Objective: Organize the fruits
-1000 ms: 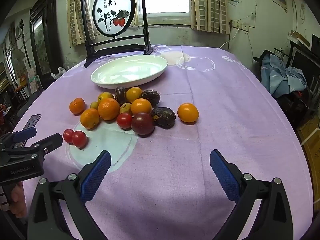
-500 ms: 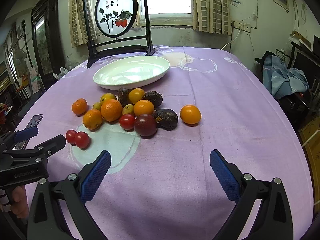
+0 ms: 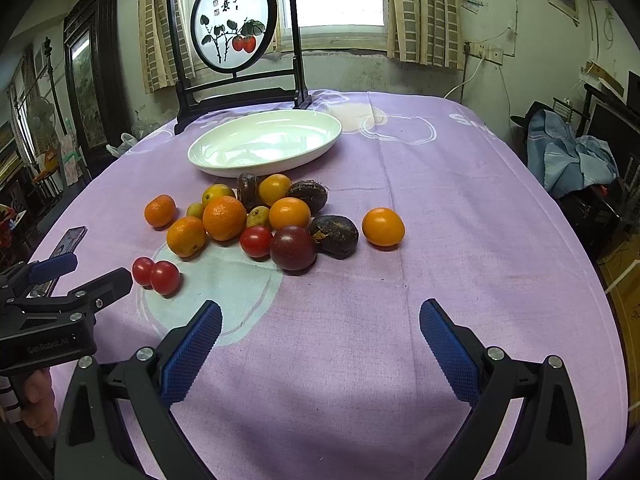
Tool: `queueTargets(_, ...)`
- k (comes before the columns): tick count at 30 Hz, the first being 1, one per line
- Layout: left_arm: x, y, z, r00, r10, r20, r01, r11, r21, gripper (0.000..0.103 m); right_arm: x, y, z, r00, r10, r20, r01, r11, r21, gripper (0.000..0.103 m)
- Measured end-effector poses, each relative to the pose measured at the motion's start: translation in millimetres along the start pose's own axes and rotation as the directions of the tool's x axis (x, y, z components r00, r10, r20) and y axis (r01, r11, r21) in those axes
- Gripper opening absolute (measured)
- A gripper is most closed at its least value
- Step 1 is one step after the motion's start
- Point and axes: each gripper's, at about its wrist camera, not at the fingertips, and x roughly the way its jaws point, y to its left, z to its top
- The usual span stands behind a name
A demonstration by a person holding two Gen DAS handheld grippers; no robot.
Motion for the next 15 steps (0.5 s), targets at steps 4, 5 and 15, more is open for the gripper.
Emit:
queueTargets(4, 0.3, 0.3, -0.6, 1.0, -0.002, -0.003, 0.002, 1.0, -0.001, 0.099, -0.3, -0.1, 0.5, 1.0, -0.001, -0.001, 0.001, 1.0, 0.0, 0.1)
queueTargets(5, 0.4, 0.2, -0.6, 1.0, -0.003, -0.002, 0.003, 1.0, -0.001, 0.099, -0.3, 0.0, 0.4, 1.0, -0.001, -0.001, 0.001, 1.0, 0.0, 0.1)
queueTargets(15, -0.6, -0.3, -2.3, 1.0, -0.006, 0.01, 0.006, 1.0, -0.002, 0.099, -1.5, 0.3, -1.2, 1.0, 0.003, 0.004, -0.003, 1.0, 0.002, 0.1)
